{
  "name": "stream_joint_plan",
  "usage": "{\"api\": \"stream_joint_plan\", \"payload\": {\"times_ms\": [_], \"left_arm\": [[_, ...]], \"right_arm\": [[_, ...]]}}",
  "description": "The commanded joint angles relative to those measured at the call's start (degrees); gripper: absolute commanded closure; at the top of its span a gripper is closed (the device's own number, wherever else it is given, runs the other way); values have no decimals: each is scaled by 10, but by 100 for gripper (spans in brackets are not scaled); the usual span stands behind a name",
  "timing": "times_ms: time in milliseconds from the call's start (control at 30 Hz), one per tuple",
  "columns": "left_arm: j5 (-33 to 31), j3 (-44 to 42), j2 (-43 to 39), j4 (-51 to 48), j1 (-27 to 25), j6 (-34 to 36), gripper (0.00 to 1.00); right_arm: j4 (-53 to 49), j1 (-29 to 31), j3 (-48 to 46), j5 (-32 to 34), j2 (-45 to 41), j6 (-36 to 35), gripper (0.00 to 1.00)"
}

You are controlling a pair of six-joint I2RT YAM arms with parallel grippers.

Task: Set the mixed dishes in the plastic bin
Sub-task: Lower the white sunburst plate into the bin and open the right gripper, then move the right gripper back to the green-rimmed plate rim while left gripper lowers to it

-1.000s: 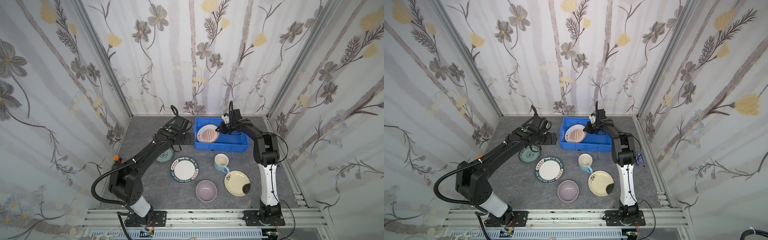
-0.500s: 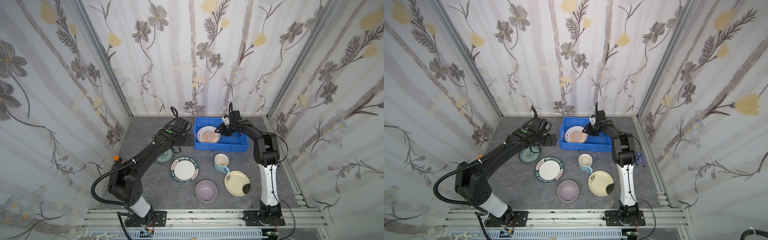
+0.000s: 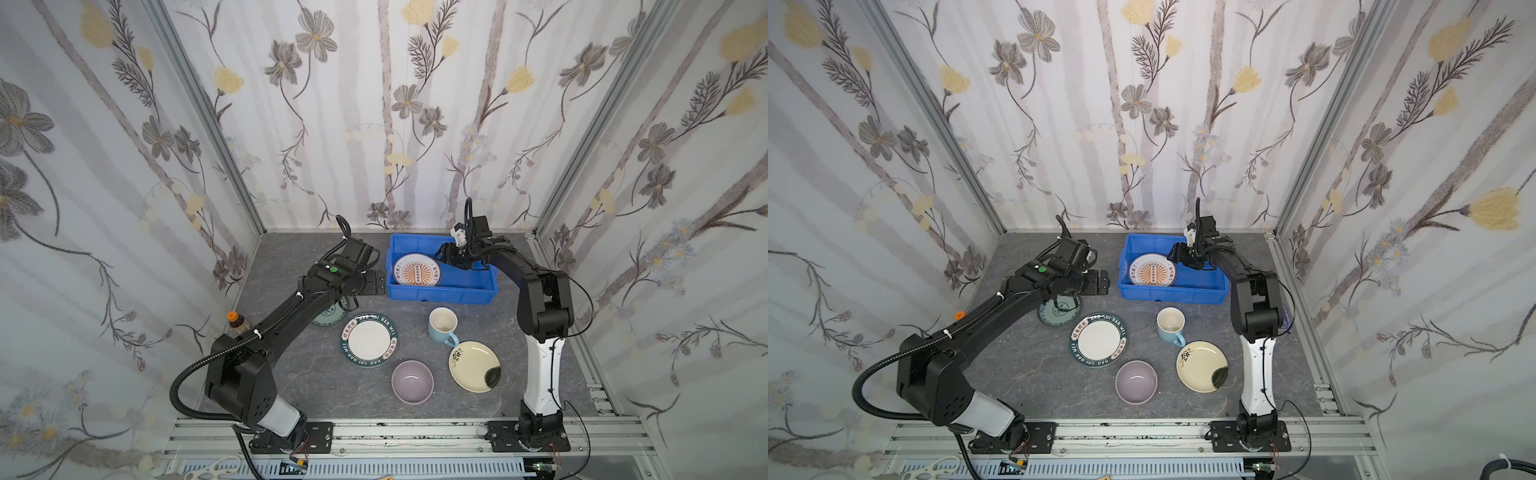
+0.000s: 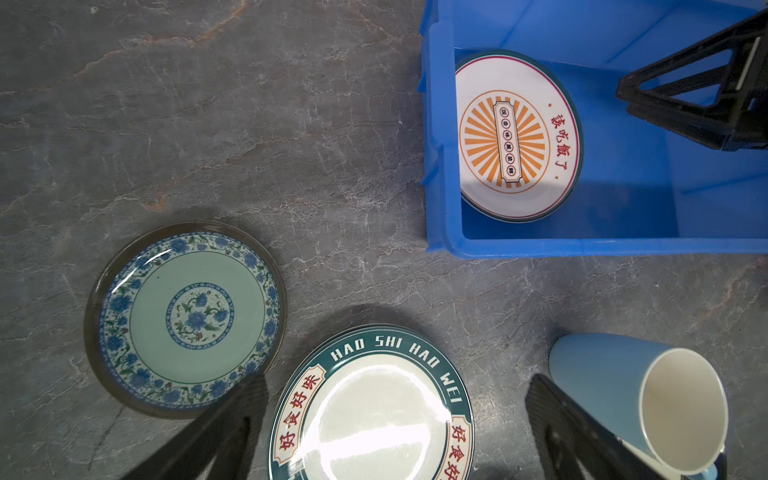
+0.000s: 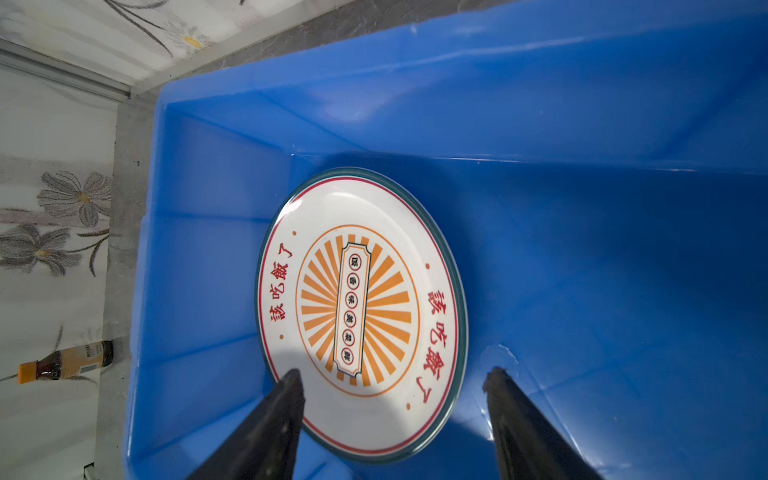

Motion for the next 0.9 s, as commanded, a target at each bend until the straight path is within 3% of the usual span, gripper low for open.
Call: {"api": "stream_joint_plan", "payload": {"times_ms": [0, 167, 367, 467, 633, 867], "left_arm": [[-18, -24, -28, 1, 0, -3, 0], [-35, -93, -97, -8, 0, -28, 0], [-49, -212, -202, -15, 0, -81, 1], [-51, -267, -249, -16, 0, -104, 6], [-43, -316, -281, -7, 0, -124, 34], [-38, -337, -243, 24, 0, -122, 40]], "right_arm": [[10, 7, -15, 20, -51, -8, 35], [-20, 42, -32, 37, -143, -23, 52], [-31, 133, -101, 53, -233, -27, 61], [-26, 178, -145, 50, -250, -17, 64], [-15, 243, -196, 62, -264, -5, 65], [-3, 298, -204, 61, -227, 12, 65]]}}
